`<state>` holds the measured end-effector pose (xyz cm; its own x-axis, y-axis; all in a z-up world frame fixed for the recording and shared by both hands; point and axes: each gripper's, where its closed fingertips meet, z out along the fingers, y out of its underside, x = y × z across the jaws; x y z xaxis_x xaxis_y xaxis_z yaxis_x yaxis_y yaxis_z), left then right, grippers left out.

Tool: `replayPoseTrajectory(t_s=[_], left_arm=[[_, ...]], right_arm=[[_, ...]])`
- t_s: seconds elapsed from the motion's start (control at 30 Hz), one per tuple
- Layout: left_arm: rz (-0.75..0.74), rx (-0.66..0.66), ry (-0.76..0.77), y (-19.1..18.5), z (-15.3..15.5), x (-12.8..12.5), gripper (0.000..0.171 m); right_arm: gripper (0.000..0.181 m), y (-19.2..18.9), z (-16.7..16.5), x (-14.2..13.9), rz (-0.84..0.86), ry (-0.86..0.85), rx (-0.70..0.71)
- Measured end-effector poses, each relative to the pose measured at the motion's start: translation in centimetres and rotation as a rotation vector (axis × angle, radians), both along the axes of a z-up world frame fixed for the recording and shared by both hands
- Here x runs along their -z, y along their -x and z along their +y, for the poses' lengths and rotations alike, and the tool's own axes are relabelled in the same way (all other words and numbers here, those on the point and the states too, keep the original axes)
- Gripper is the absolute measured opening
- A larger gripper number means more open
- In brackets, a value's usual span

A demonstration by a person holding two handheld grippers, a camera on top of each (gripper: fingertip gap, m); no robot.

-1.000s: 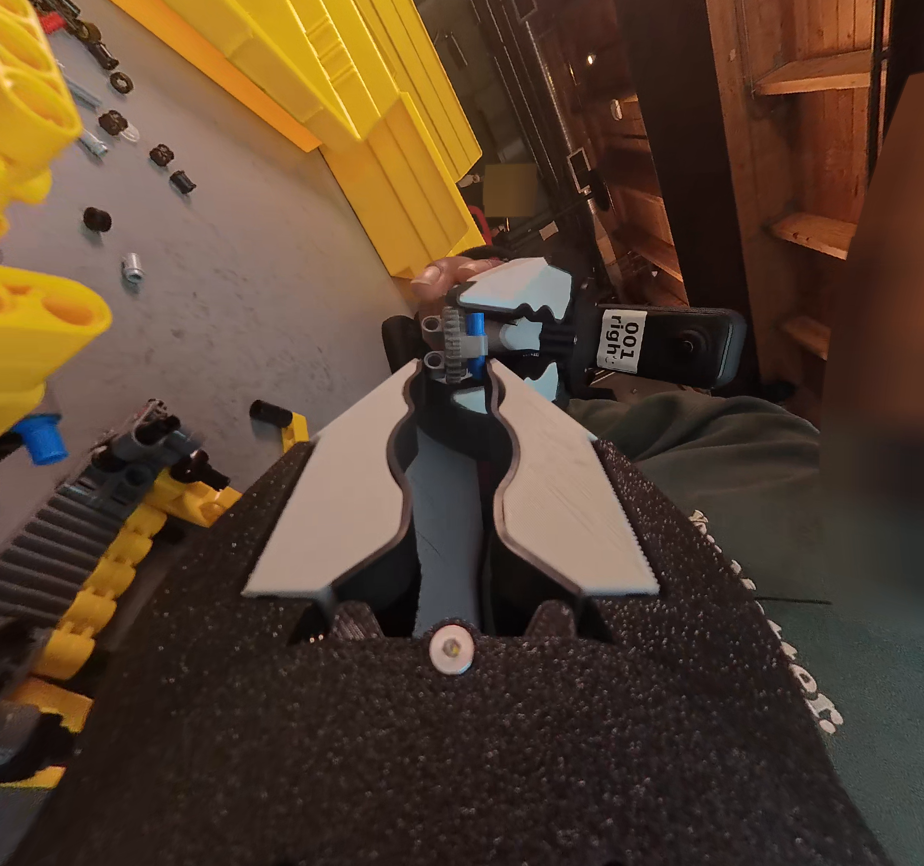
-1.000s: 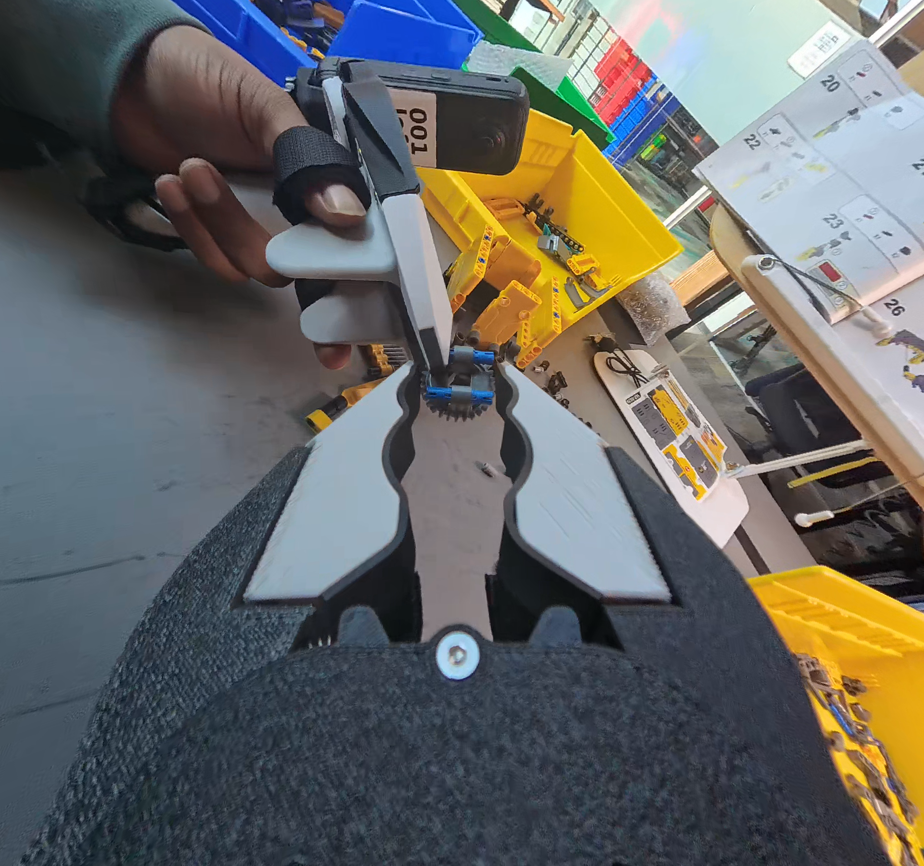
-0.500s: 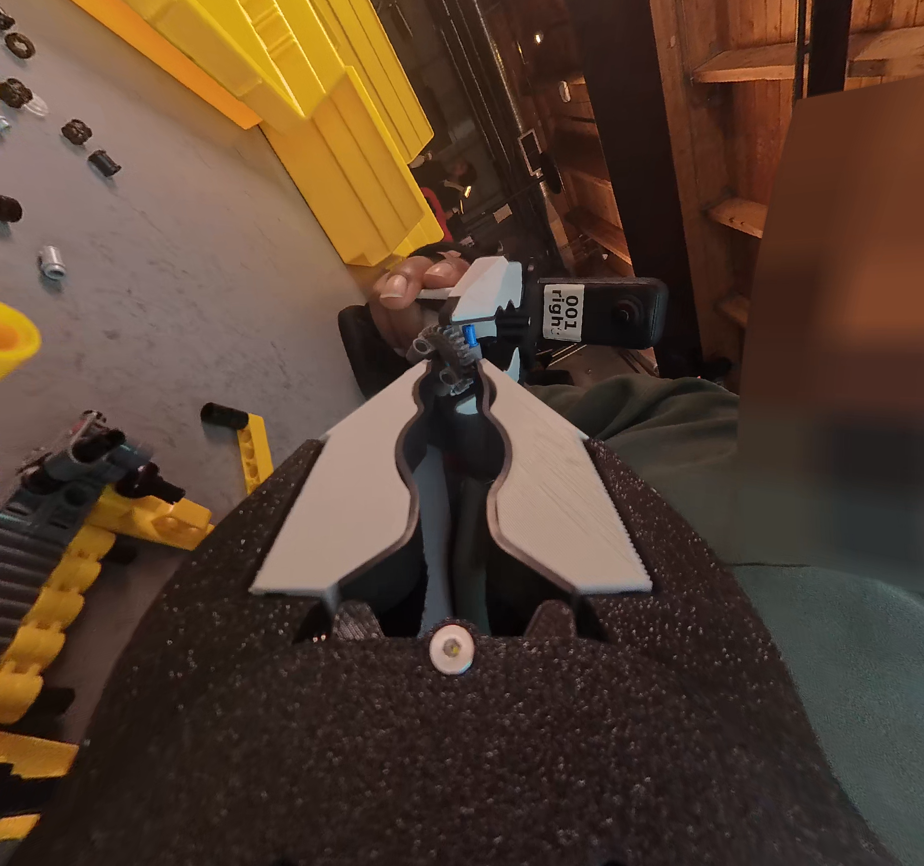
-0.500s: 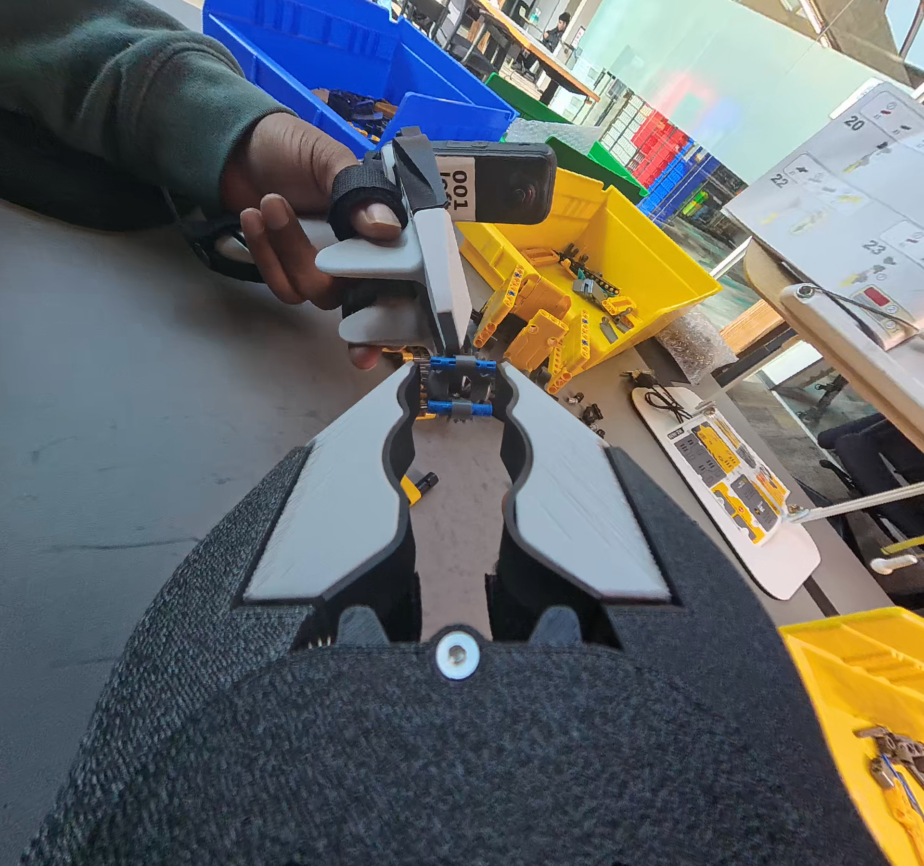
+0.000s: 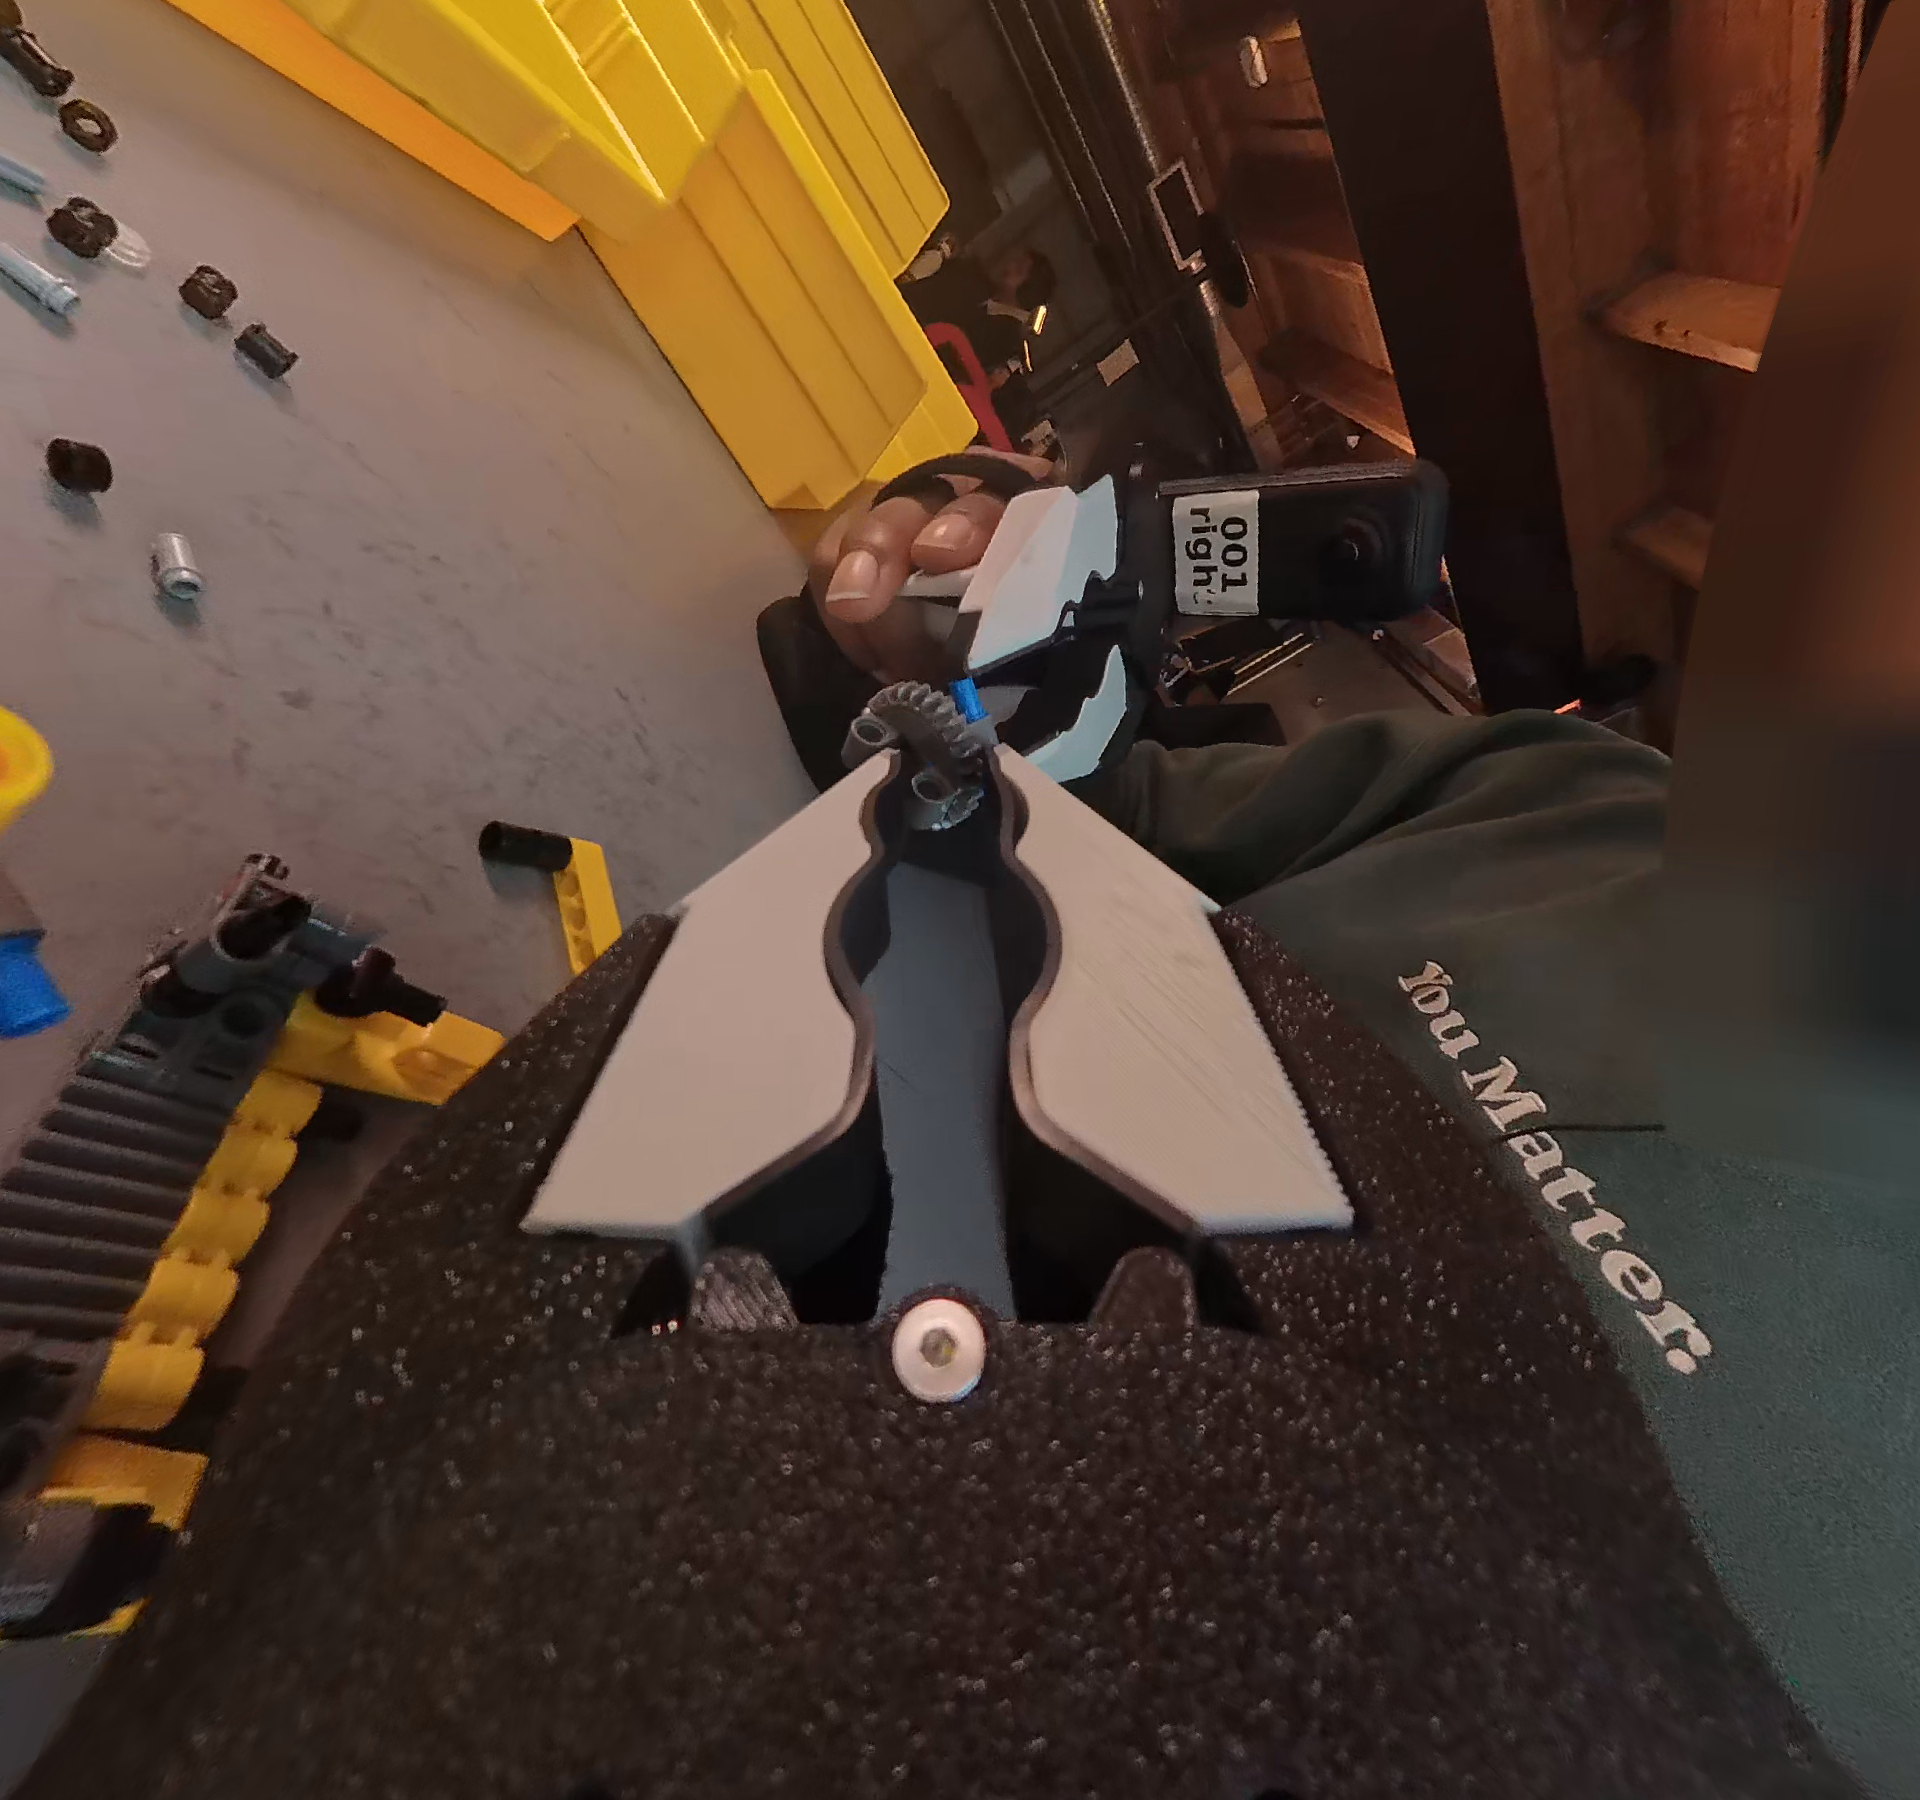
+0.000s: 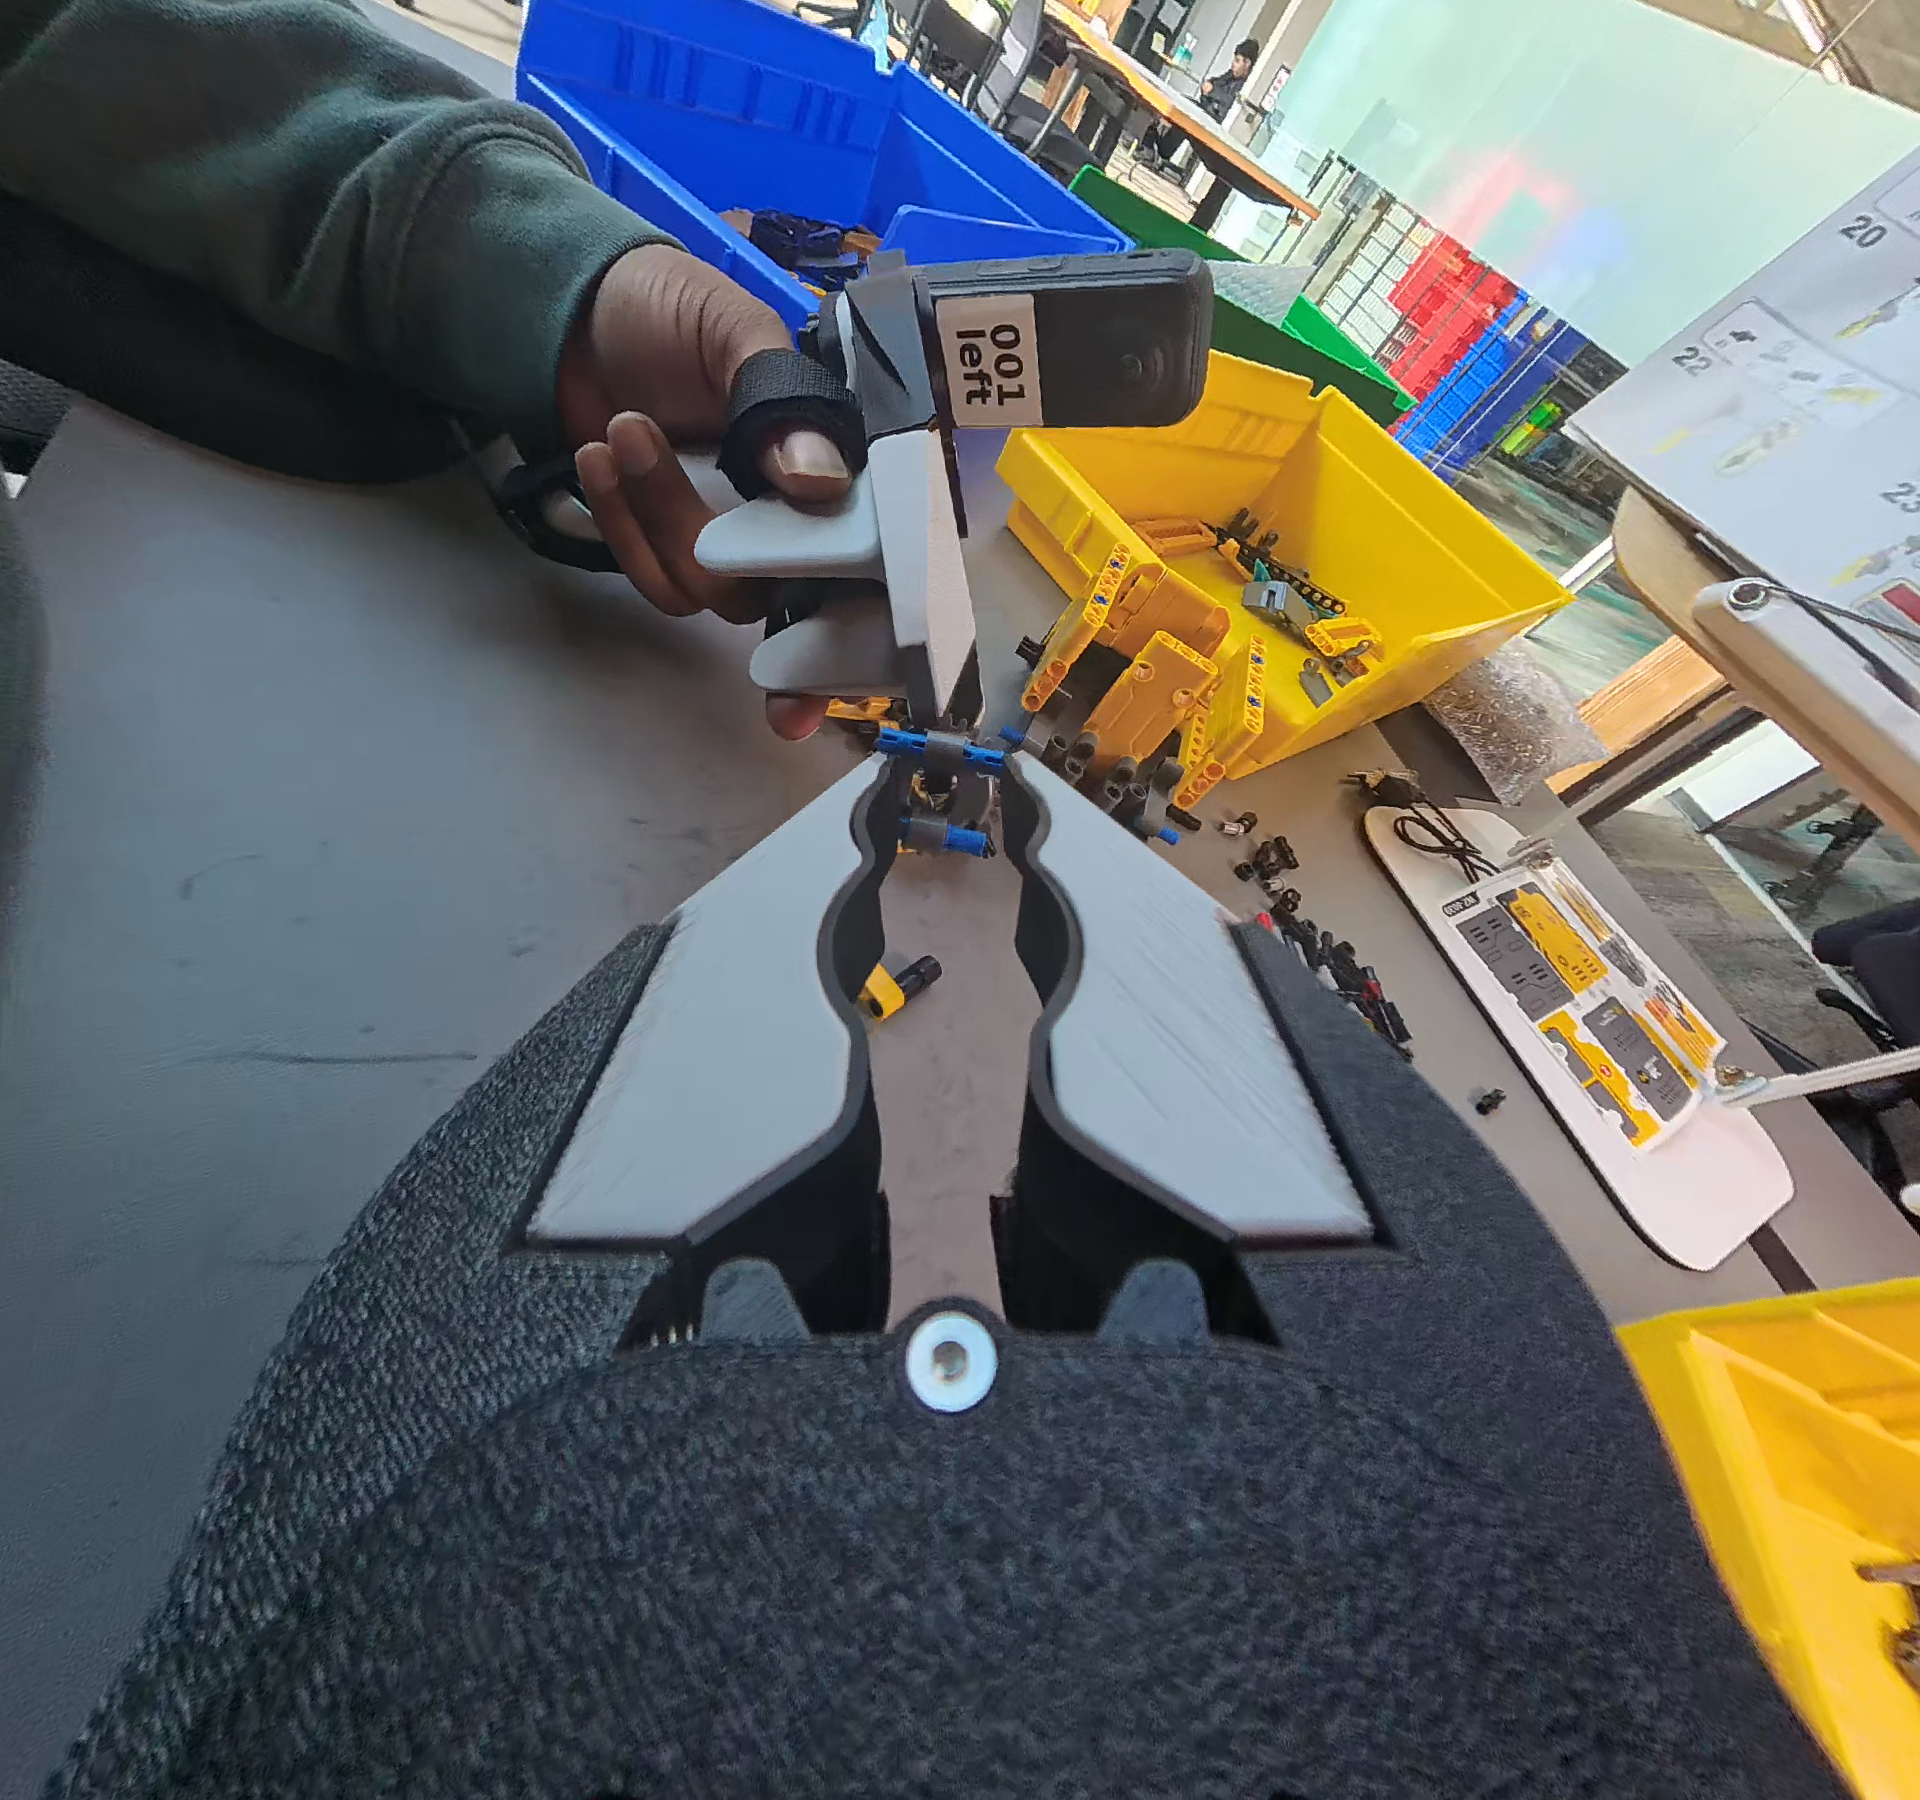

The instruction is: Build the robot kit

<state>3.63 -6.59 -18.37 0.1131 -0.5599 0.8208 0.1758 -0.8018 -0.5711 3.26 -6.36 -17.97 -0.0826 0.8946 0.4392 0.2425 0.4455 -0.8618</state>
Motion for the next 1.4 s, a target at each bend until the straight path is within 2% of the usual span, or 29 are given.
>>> replayPoseTrajectory(t_s=[0.47,0.77,0.87,1.0,1.1,1.13,1.23,1.3,1.4], left_arm=[[0.115,-0.003,-0.124,-0.2,-0.3,0.3,0.013],[0.129,-0.021,-0.123,0.1,0.0,0.6,0.013],[0.108,-0.019,-0.149,0.1,-0.1,0.0,0.013],[0.088,-0.005,-0.281,0.2,-0.5,-1.7,0.013],[0.122,0.019,-0.427,0.1,-1.4,-2.3,0.013],[0.123,0.023,-0.467,0.0,-1.7,-2.5,0.013],[0.111,0.040,-0.523,-0.4,-2.4,-2.8,0.013],[0.106,0.051,-0.544,-0.6,-2.7,-2.9,0.013],[0.141,0.031,-0.576,-0.4,-2.4,-2.7,0.014]], right_arm=[[0.012,-0.2,-0.2,0.2,-0.011,0.057,0.001],[0.011,0.0,0.0,0.6,-0.021,-0.052,0.043],[0.012,0.1,0.0,0.0,0.027,-0.056,0.040],[0.016,0.1,-0.3,-1.5,0.125,0.014,0.006],[0.038,-0.2,-0.7,-2.3,0.154,0.166,-0.049],[0.039,-0.3,-0.7,-2.2,0.151,0.188,-0.057],[0.039,-0.1,-1.6,-1.1,0.097,0.159,-0.089],[0.025,0.1,-2.0,-0.7,0.081,0.122,-0.089],[0.022,0.1,-1.6,-0.9,0.090,0.080,-0.061]])
